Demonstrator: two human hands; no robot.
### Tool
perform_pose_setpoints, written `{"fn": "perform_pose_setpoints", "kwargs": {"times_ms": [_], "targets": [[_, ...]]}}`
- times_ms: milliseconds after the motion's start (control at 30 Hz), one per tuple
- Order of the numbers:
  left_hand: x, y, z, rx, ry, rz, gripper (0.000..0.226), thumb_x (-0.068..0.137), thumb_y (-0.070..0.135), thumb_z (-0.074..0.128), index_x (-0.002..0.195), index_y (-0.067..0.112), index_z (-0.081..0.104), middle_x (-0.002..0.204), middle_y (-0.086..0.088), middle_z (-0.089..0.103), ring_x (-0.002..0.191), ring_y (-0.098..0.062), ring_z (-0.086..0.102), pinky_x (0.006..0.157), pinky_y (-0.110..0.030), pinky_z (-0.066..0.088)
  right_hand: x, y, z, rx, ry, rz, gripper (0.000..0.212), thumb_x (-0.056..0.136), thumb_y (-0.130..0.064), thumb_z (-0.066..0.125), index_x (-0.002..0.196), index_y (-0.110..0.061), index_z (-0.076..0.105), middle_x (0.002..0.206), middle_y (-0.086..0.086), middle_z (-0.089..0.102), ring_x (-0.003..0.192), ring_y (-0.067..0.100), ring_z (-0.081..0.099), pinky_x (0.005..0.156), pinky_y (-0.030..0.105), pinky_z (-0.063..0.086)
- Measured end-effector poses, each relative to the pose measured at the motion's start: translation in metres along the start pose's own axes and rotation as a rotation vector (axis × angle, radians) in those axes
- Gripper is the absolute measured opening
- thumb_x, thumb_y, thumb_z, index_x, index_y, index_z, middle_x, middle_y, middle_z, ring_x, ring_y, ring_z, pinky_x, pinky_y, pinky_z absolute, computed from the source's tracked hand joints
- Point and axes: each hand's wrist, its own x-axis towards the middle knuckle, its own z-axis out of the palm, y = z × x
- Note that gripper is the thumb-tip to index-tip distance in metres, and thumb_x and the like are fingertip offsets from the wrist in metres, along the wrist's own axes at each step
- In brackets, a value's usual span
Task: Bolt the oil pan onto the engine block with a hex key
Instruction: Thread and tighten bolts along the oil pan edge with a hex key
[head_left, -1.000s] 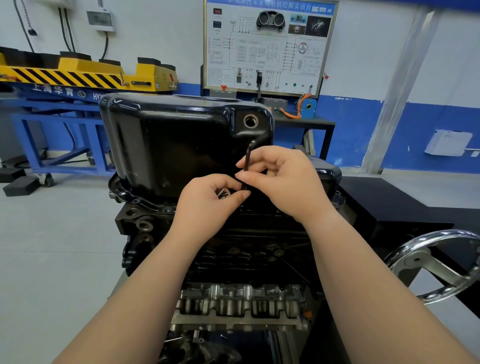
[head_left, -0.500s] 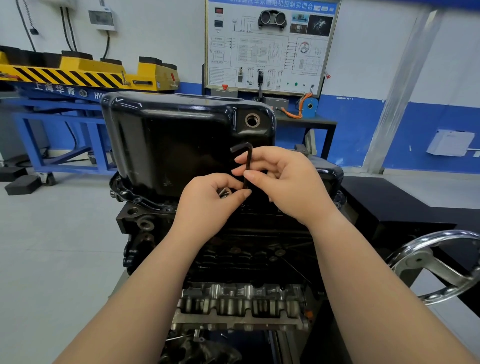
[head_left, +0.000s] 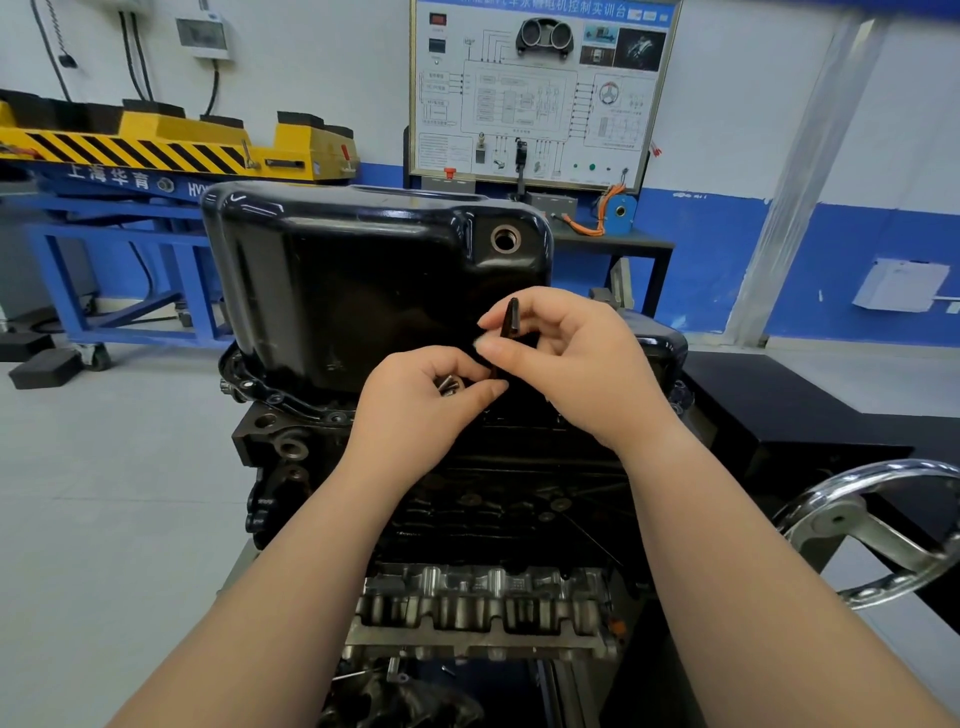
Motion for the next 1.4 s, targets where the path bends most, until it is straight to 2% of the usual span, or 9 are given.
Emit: {"fn": "perform_pose_setpoints", "kwargs": {"times_ms": [100,200,333,433,567,733,900,1133,1400], "targets": [[0.0,0.0,0.0,0.006,-0.001,-0.018,0.008,0.075,0.033,0.073,0.07,0.034,0.067,0.059,0.025,0.059,0.061,0.008,0.053,0.054,-0.004,0.038,0.0,0.0,-0.005,0.027,-0.048,0.004,0.022,0.088,-0.011,0.062,0.1,-0.029,0.065,0.099,-0.01,0.072,0.051,0.035,0.041,0.05,0.026,0.04],[0.001,0.001,0.0,0.011,-0.005,-0.02,0.011,0.076,0.033,0.073,0.069,0.037,0.065,0.058,0.029,0.057,0.057,0.009,0.052,0.052,-0.004,0.037,0.0,-0.001,-0.005,0.042,-0.076,0.006,0.024,0.089,-0.003,0.059,0.102,-0.023,0.065,0.093,-0.008,0.073,0.054,-0.001,0.059,0.052,0.008,0.042],[0.0,0.002,0.0,-0.001,-0.003,-0.004,0.013,0.075,0.032,0.073,0.069,0.04,0.065,0.063,0.021,0.062,0.065,0.008,0.055,0.056,-0.003,0.038,0.001,0.003,-0.001,0.017,-0.01,0.015,0.015,0.084,-0.009,0.068,0.092,-0.021,0.067,0.078,-0.006,0.073,0.065,0.025,0.066,0.067,0.031,0.056],[-0.001,0.002,0.0,-0.007,0.002,0.009,0.014,0.074,0.031,0.074,0.069,0.04,0.065,0.071,0.012,0.066,0.073,0.002,0.057,0.06,-0.004,0.04,0.001,0.004,0.002,0.037,0.034,-0.006,0.013,0.078,-0.006,0.073,0.086,-0.014,0.067,0.061,-0.01,0.064,0.045,0.0,0.051,0.051,0.01,0.041],[0.0,0.001,0.001,-0.023,-0.001,0.002,0.013,0.074,0.03,0.074,0.069,0.038,0.066,0.066,0.012,0.064,0.066,0.003,0.056,0.057,-0.004,0.04,0.001,0.002,0.002,0.048,0.038,-0.02,0.012,0.077,-0.002,0.072,0.086,-0.007,0.066,0.06,-0.011,0.058,0.045,-0.006,0.05,0.049,0.006,0.038],[0.0,0.001,0.0,-0.023,-0.005,0.006,0.015,0.076,0.028,0.073,0.067,0.037,0.065,0.06,0.022,0.061,0.061,0.008,0.054,0.054,-0.003,0.037,-0.001,0.0,0.0,-0.05,-0.034,0.01,0.016,0.087,-0.013,0.064,0.1,-0.022,0.067,0.093,-0.01,0.072,0.045,0.001,0.044,0.073,0.016,0.037],[0.0,0.002,0.001,-0.018,-0.003,0.013,0.016,0.076,0.028,0.073,0.069,0.04,0.065,0.07,0.015,0.065,0.071,0.006,0.057,0.06,-0.004,0.04,-0.001,0.0,0.001,-0.033,-0.027,0.016,0.013,0.088,-0.008,0.063,0.097,-0.015,0.069,0.086,-0.007,0.074,0.083,-0.002,0.066,0.108,0.052,0.033],[0.0,0.001,0.0,0.011,-0.004,0.022,0.014,0.076,0.029,0.073,0.071,0.039,0.065,0.067,0.016,0.062,0.07,0.008,0.055,0.06,-0.003,0.039,0.001,0.004,0.011,-0.065,0.101,-0.013,0.008,0.082,-0.011,0.069,0.087,-0.017,0.071,0.076,-0.007,0.072,0.079,0.006,0.067,0.105,0.052,0.036],[0.001,0.0,0.001,-0.017,-0.011,0.005,0.007,0.077,0.029,0.072,0.071,0.033,0.069,0.066,0.014,0.064,0.069,0.004,0.057,0.059,-0.004,0.04,-0.003,0.001,0.007,-0.063,0.042,-0.023,0.011,0.086,-0.01,0.065,0.092,-0.018,0.07,0.079,-0.006,0.071,0.071,0.006,0.065,0.102,0.053,0.04]]}}
